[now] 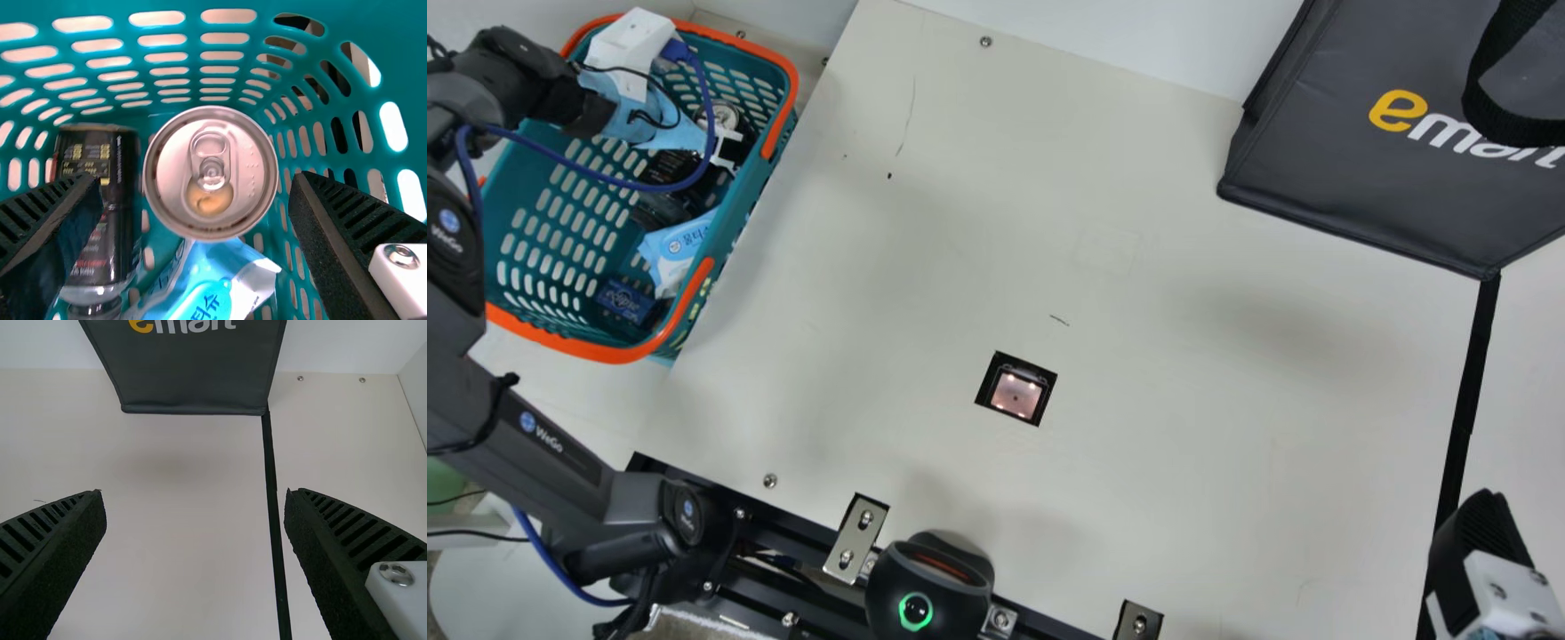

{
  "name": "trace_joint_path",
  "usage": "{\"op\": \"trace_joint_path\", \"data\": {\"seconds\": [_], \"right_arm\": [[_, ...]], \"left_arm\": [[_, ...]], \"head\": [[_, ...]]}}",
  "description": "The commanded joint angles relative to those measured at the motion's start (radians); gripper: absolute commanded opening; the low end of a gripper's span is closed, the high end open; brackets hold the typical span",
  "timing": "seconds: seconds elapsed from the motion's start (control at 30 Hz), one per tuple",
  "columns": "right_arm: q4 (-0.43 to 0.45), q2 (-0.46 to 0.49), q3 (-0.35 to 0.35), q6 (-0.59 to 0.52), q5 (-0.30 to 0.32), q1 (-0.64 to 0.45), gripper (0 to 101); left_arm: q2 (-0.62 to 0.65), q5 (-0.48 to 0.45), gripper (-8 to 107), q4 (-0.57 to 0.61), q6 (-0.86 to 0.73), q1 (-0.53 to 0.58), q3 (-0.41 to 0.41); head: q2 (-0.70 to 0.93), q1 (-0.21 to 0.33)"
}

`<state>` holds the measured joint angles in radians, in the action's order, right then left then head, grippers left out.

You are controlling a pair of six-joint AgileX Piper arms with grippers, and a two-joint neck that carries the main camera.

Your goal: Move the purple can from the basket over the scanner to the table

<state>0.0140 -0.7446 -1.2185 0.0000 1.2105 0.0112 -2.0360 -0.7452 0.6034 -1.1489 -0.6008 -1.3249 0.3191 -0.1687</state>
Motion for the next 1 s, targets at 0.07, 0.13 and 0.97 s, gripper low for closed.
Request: {"op": "trace_joint_path", "data": {"seconds": [0.07, 0.13, 0.97], "right_arm": [[0.0, 0.0, 0.0, 0.0, 0.0, 0.0, 95], [0.0, 0.0, 0.0, 0.0, 0.0, 0.0, 95], [0.0, 0.0, 0.0, 0.0, 0.0, 0.0, 95]], "left_arm": [[-0.021, -0.002, 90, 0.056, -0.08, -0.004, -0.008], [-0.032, -0.003, 90, 0.085, -0.112, -0.007, -0.012], [0.039, -0.012, -8, 0.378, -0.331, -0.059, 0.054]], "head": [[0.002, 0.03], [0.002, 0.03], [0.002, 0.03]]}}
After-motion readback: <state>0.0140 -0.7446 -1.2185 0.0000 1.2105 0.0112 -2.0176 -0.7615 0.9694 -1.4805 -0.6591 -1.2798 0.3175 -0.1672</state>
